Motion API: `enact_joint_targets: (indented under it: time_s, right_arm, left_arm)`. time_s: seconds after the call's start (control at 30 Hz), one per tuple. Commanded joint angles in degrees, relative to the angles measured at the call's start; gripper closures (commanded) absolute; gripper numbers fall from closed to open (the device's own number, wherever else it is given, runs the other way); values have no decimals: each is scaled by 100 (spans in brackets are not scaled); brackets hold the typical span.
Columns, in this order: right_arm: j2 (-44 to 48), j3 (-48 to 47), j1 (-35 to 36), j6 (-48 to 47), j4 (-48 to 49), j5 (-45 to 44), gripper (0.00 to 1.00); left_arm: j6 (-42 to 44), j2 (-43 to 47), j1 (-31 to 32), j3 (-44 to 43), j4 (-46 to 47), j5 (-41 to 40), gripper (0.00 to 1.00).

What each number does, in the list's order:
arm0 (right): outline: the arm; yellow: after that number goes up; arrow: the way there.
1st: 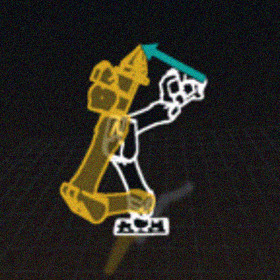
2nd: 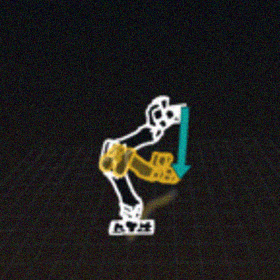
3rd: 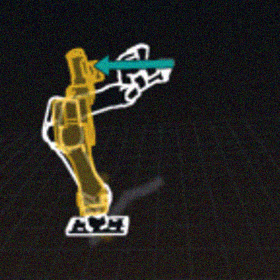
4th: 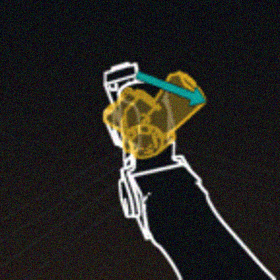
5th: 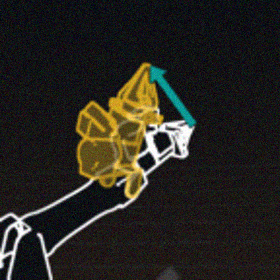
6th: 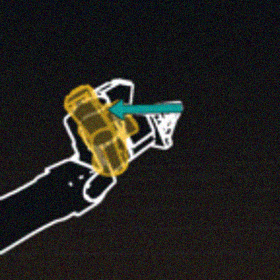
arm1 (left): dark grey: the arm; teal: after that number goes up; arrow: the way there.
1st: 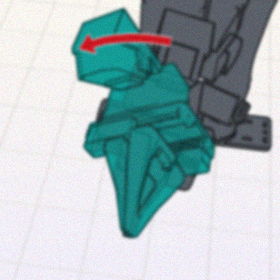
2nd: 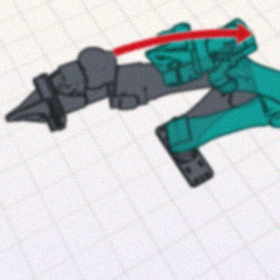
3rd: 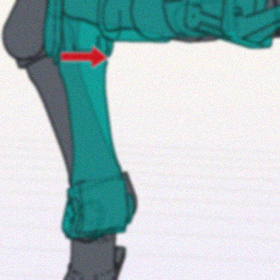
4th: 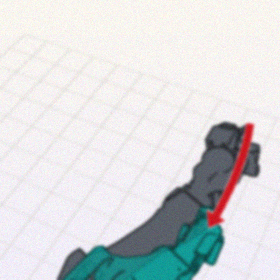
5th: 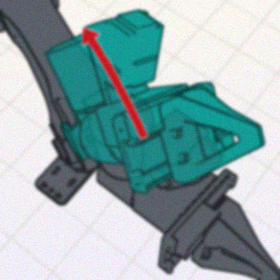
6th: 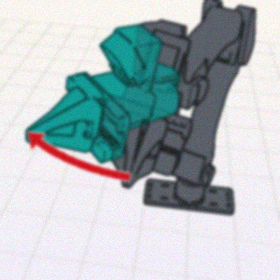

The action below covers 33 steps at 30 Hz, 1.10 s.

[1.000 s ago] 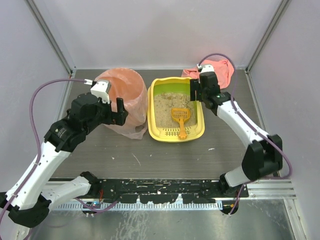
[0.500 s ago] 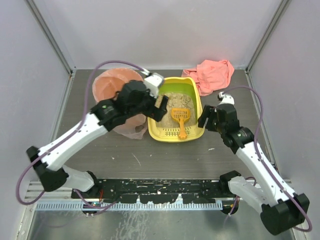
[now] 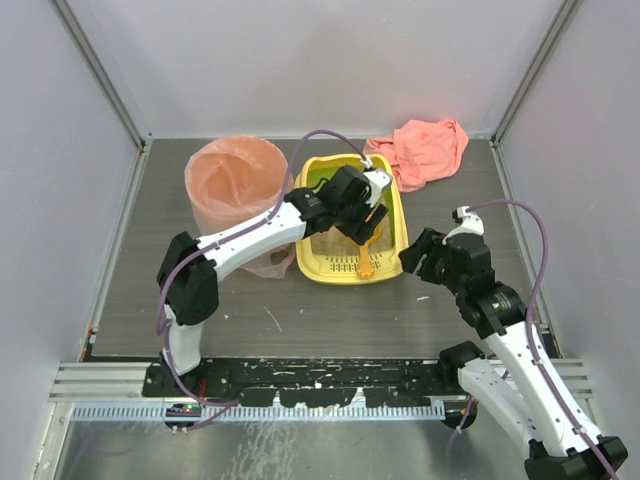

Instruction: Clean the litter box

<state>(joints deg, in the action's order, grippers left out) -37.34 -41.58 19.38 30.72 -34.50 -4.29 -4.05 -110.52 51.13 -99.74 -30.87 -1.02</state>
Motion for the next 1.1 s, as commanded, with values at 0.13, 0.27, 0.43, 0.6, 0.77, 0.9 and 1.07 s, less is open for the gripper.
enact_joint_targets:
  time_s: [0.13,0.27,0.43,0.6,0.77,0.9,1.07]
  right_arm:
    - [380,904,84,1902,1083,487,38]
    - [409,1298,323,2777,1714,447,38]
    - [234,1666,1184,3818,2467,-237,38]
    - [-28,1886,1932,4479,2869,-1177,38]
    - [-257,1821,2118,4672,2620,-1486,38]
    - [-394,2037,2124,4895,2931,-1365,38]
    - [-627,2179,2124,5150,3354,-1316,40]
  left_arm:
    - [-744,1152,-458,708,410,-269,25]
    - [-778,1913,-640,1359,530,-317,22]
    - [-774,2357,-662,1759,496,-340,21]
    - [-733,2562,-662,1902,460,-364,21]
    - [-691,2666,-661,1958,444,-366,21]
    - [-691,2688,-661,1983,457,-356,21]
    - [-662,2734,-664,2011,441,-371,21]
